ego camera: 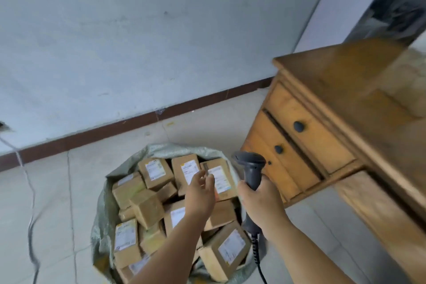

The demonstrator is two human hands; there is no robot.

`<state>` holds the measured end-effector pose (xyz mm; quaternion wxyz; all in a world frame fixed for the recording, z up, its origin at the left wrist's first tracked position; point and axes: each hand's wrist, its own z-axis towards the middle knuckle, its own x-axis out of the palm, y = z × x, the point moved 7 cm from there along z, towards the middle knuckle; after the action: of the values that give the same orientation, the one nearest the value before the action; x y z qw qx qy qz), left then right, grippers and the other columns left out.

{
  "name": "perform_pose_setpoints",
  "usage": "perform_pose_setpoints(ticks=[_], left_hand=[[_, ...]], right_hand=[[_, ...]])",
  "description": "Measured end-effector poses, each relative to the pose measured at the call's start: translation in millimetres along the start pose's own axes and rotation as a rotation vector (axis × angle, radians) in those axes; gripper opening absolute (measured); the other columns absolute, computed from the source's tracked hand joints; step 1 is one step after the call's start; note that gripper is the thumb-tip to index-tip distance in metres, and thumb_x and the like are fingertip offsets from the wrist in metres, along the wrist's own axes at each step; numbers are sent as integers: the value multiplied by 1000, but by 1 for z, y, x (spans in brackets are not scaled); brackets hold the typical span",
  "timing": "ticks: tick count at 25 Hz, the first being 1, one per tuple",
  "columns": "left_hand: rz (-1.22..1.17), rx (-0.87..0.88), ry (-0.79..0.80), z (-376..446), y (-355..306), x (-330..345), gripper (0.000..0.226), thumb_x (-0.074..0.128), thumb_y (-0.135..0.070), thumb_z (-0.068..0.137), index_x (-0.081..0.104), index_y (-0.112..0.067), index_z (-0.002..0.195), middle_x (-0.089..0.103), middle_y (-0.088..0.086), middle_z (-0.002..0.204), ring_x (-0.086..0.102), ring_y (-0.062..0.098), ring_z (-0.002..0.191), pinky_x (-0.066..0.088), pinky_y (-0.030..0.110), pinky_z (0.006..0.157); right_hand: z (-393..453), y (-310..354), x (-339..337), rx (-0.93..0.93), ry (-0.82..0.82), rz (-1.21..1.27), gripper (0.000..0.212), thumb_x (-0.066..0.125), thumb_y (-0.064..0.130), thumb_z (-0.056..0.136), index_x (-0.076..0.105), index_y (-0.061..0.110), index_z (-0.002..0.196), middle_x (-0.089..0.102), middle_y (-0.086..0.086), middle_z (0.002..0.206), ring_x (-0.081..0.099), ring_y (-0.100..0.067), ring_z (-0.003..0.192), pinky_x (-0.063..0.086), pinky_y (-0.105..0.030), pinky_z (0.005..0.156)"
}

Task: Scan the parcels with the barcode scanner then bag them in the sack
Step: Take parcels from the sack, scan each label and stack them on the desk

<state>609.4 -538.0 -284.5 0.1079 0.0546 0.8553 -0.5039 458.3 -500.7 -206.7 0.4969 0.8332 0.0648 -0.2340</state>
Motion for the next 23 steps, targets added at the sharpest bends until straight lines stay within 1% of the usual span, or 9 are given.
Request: perform_pose_setpoints(ticks=[3,4,6,9,11,13,15,18,23], left_hand=[[-9,78,64,-41,-70,57,44,46,-38,98,48,-19,137,61,3,123,60,23,106,48,40,96],[-22,102,90,-54,-89,77,44,47,-37,98,48,-17,136,63,5,122,61,24,107,47,39,96],[-49,155,141,-84,-128,120,43,47,-34,98,49,-15,136,63,8,122,62,23,106,47,33,90],[-41,247,183,-131,-185,187,39,46,-37,99,50,-19,133,64,6,116,63,19,98,50,35,84],[-42,280,192,-158,-217,227,35,45,-39,99,49,-23,130,64,3,114,62,17,96,50,35,80],[-35,314,210,-183,-244,266,42,44,-39,99,46,-19,136,59,3,127,58,16,104,45,31,84],[2,338,207,-197,-265,296,47,44,-40,99,43,-17,140,55,2,134,55,16,108,44,30,88],[45,354,195,-203,-291,333,50,45,-42,99,41,-19,143,53,3,138,55,20,116,46,30,87],[152,377,206,-188,-332,388,53,47,-39,98,35,-21,146,51,2,141,52,12,97,46,24,71]], right_hand=[[-13,25,-91,-41,-96,80,19,56,18,89,49,1,84,61,-23,74,60,-39,69,47,-39,59],[-17,29,-121,-50,-126,104,18,57,18,89,50,1,87,62,-24,78,63,-41,77,51,-44,63],[-28,35,-184,-71,-185,145,15,57,17,88,47,7,82,59,-14,70,65,-36,71,49,-41,60],[-40,35,-276,-91,-231,173,19,56,16,85,41,11,75,51,-7,61,60,-32,64,39,-33,55],[-49,33,-329,-87,-245,183,17,56,18,85,44,10,77,55,-5,62,62,-33,65,41,-33,55],[-57,30,-380,-90,-259,232,11,56,19,88,50,9,87,63,-2,67,67,-24,68,47,-33,60],[-64,30,-423,-77,-283,268,14,56,20,89,52,8,96,68,-4,73,64,-17,64,48,-32,62],[-68,30,-476,-57,-334,319,15,56,18,91,53,6,101,69,-9,79,60,-12,57,47,-28,58],[-56,34,-530,-31,-380,340,18,56,19,91,52,9,105,70,-9,83,56,-12,58,44,-24,56]])
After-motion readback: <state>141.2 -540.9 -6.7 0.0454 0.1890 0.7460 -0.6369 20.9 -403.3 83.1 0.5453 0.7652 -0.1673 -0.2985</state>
